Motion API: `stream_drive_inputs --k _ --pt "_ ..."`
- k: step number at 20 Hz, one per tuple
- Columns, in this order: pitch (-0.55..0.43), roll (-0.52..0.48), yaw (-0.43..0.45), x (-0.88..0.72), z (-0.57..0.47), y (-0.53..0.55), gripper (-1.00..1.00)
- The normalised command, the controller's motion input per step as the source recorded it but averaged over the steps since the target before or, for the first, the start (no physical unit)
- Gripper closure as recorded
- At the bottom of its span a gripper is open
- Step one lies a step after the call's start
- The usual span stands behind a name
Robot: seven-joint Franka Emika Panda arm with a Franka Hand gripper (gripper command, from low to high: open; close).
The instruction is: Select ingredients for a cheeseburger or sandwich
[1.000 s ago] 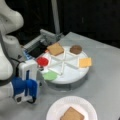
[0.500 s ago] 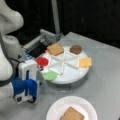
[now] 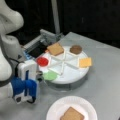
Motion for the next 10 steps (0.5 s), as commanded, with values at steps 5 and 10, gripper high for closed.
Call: stream_drive_inputs --k 5,10 --pt "-0.156 0.210 0.036 0.11 -0.17 -0.17 1.00" --pt "-0.153 0.199 0.038 0.13 -0.18 -0.17 -1.00"
